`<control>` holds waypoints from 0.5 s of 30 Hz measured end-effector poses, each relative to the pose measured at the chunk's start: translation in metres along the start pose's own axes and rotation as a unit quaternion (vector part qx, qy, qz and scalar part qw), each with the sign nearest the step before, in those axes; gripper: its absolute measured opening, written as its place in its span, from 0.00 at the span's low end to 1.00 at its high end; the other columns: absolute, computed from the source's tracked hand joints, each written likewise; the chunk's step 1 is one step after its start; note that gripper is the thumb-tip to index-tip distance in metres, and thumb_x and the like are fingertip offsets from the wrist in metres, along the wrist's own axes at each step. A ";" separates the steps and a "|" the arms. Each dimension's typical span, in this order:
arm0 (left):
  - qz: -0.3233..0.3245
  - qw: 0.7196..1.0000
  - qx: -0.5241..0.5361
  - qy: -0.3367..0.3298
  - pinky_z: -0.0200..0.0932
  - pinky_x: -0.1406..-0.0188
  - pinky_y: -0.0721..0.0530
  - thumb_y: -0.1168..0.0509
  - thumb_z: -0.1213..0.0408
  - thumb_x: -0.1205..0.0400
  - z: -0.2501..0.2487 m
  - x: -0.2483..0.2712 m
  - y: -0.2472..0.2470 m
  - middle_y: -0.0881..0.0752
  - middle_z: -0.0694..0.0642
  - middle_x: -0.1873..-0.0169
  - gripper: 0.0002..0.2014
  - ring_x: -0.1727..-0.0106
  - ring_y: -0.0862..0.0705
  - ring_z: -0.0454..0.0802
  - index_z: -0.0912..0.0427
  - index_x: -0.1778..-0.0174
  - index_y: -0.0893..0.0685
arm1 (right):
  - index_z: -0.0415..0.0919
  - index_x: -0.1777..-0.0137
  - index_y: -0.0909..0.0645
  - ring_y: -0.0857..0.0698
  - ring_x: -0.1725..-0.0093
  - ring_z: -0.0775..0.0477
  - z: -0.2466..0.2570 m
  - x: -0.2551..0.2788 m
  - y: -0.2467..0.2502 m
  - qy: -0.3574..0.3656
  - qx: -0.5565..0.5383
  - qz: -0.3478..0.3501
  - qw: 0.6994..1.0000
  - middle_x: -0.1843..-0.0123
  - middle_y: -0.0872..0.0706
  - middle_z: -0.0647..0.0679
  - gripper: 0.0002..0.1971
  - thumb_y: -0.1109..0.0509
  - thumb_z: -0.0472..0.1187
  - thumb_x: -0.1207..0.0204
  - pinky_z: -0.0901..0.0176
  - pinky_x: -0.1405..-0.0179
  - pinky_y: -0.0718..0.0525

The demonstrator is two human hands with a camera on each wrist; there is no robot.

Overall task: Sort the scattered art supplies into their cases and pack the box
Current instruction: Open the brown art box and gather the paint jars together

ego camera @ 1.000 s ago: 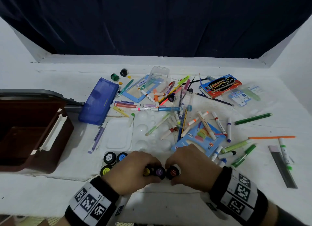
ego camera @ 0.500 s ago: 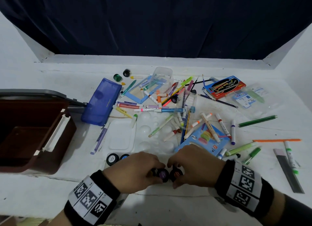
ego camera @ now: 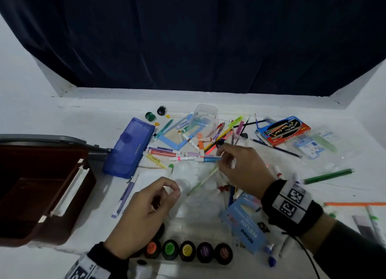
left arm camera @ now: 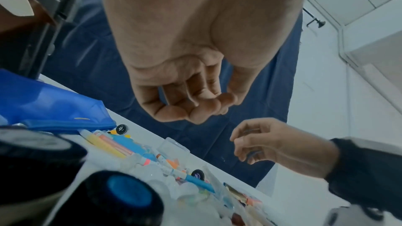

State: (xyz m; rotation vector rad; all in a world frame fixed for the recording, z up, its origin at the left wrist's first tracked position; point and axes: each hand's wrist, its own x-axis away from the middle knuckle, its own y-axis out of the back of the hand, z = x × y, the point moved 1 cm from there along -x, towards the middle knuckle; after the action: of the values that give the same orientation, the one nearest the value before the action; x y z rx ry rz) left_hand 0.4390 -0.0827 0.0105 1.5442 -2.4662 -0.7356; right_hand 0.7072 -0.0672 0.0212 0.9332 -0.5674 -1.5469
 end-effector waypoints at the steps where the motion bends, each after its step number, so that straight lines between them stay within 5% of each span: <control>1: -0.006 1.000 0.009 0.000 0.51 0.64 0.20 0.35 0.49 0.17 -0.001 -0.003 0.002 0.24 0.58 0.73 0.10 0.67 0.23 0.59 0.49 0.47 0.17 | 0.49 0.51 0.19 0.18 0.62 0.55 -0.006 -0.015 0.000 0.002 0.028 0.011 1.000 0.61 0.15 0.56 0.04 0.29 0.44 0.24 0.54 0.60 0.16; 6: -0.044 0.998 0.035 -0.004 0.46 0.65 0.22 0.34 0.51 0.18 -0.003 -0.022 0.015 0.23 0.54 0.76 0.08 0.71 0.23 0.48 0.49 0.51 0.15 | 0.49 0.52 0.22 0.16 0.49 0.43 -0.027 -0.082 -0.001 0.004 0.230 0.104 0.968 0.51 0.14 0.49 0.05 0.37 0.48 0.21 0.50 0.54 0.18; 11: -0.088 0.996 0.032 0.002 0.48 0.64 0.21 0.31 0.47 0.17 0.001 -0.051 0.026 0.21 0.56 0.76 0.11 0.69 0.21 0.59 0.50 0.52 0.15 | 0.45 0.40 0.20 0.19 0.36 0.38 -0.028 -0.114 -0.013 -0.013 0.414 0.250 0.875 0.38 0.17 0.42 0.14 0.38 0.46 0.22 0.32 0.34 0.27; 15: -0.117 0.992 0.039 0.013 0.55 0.62 0.18 0.34 0.41 0.24 0.007 -0.077 0.035 0.21 0.52 0.72 0.19 0.65 0.19 0.62 0.52 0.52 0.14 | 0.43 0.29 0.25 0.26 0.26 0.35 -0.030 -0.123 -0.024 -0.004 0.456 0.284 0.844 0.29 0.22 0.41 0.19 0.36 0.39 0.21 0.36 0.29 0.30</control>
State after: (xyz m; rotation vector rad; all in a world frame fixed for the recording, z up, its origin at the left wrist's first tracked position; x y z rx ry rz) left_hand 0.4436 -0.0006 0.0319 1.8830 -2.3457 -0.6529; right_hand 0.7173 0.0610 0.0159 1.2872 -1.5086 -0.6872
